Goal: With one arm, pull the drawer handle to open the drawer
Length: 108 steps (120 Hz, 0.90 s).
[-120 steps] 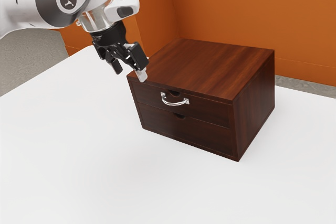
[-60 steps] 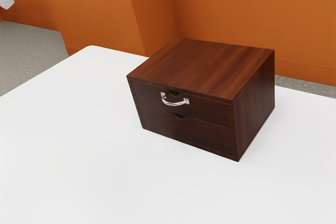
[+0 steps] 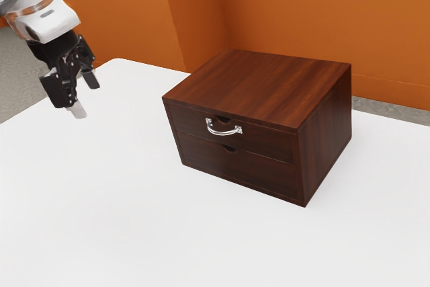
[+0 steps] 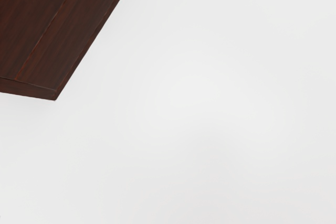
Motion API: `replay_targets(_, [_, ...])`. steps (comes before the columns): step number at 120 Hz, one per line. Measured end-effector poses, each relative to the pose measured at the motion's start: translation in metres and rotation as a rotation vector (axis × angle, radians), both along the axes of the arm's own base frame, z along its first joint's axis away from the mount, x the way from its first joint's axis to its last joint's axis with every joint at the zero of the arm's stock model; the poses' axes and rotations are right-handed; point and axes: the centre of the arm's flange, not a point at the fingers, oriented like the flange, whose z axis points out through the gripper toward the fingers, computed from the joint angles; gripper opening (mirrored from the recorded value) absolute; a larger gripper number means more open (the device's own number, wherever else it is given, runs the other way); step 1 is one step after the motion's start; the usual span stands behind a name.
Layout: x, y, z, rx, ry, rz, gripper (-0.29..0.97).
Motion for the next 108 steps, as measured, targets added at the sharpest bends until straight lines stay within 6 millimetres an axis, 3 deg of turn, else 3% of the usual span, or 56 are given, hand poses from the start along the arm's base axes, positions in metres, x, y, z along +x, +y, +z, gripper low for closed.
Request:
replay_targets(15, [0.002, -0.001, -0.015, 0.013, -0.06, -0.089, 0.68])
replay_targets(21, [0.005, -0.017, -0.014, 0.023, -0.087, -0.148, 0.68])
replay_targets(33, [0.018, -0.07, -0.012, 0.055, -0.125, -0.281, 0.68])
replay_targets(42, [0.028, -0.087, -0.028, 0.069, -0.112, -0.328, 0.68])
replay_targets(58, [0.042, -0.102, -0.069, 0.086, -0.099, -0.381, 0.66])
replay_targets(74, [0.052, -0.114, -0.08, 0.126, -0.153, -0.427, 0.55])
replay_targets(108, [0.079, -0.116, -0.093, 0.164, -0.275, -0.443, 0.42])
